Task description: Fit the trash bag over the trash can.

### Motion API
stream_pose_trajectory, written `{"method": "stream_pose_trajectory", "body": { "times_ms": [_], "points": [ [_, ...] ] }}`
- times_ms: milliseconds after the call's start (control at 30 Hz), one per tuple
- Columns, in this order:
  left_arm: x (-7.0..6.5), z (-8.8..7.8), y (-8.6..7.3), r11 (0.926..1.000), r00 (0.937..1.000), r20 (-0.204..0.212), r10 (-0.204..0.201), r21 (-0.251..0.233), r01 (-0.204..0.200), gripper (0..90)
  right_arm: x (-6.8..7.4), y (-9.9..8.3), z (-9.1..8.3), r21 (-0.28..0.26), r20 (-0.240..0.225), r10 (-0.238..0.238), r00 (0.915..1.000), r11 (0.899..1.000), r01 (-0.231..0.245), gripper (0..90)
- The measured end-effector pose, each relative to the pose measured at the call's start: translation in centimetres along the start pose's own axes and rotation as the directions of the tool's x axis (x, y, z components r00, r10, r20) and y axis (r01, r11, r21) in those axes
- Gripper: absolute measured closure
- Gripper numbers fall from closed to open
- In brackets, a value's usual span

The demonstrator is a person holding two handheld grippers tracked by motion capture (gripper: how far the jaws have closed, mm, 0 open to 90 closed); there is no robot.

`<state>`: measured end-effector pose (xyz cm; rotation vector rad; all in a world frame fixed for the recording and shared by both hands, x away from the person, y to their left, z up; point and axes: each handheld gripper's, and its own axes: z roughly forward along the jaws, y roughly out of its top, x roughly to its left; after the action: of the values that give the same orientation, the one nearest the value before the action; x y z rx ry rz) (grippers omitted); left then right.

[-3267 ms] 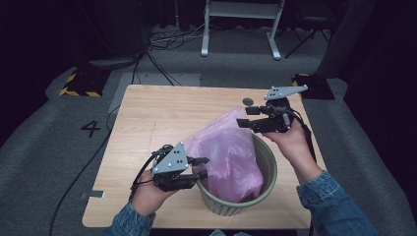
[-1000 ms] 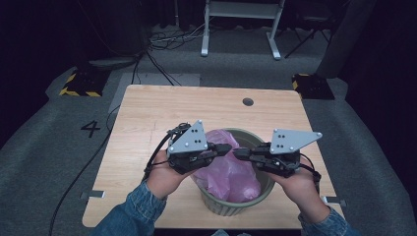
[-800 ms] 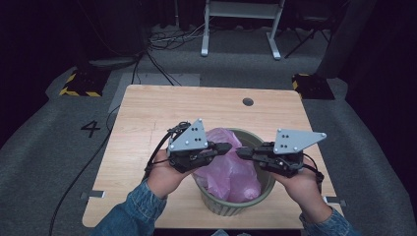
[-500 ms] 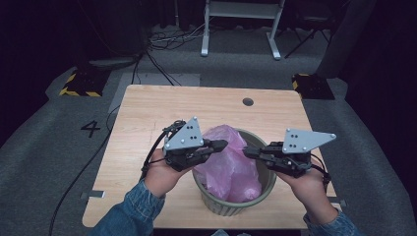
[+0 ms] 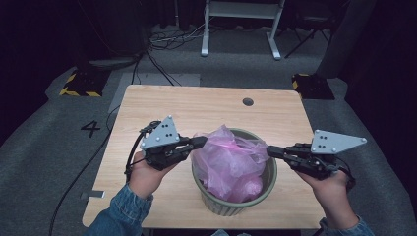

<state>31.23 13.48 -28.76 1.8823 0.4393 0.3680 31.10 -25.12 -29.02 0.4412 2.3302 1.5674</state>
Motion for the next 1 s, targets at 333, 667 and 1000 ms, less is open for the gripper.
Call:
{"method": "stream_pose_trajectory", "body": {
  "times_ms": [333, 667, 1000],
  "points": [
    [1.7, -2.8, -2.2, 0.9982, 0.9956, -0.072, -0.060, -0.014, 0.059, 89.8, -1.3, -2.1, -3.8, -0.025, 0.078, 0.055, 0.9955, 0.998, -0.053, 89.8],
    [2.3, -5.5, -5.0, 0.9949, 0.9909, -0.091, -0.100, -0.022, 0.098, 89.8, -1.8, -4.8, -6.4, -0.034, 0.112, 0.109, 0.9877, 0.994, -0.106, 89.9],
    [2.4, -8.4, -8.1, 0.9903, 0.9812, -0.136, -0.137, 0.004, 0.139, 89.8, -1.6, -7.5, -8.2, -0.028, 0.127, 0.167, 0.9778, 0.986, -0.165, 89.9]
  ]
}}
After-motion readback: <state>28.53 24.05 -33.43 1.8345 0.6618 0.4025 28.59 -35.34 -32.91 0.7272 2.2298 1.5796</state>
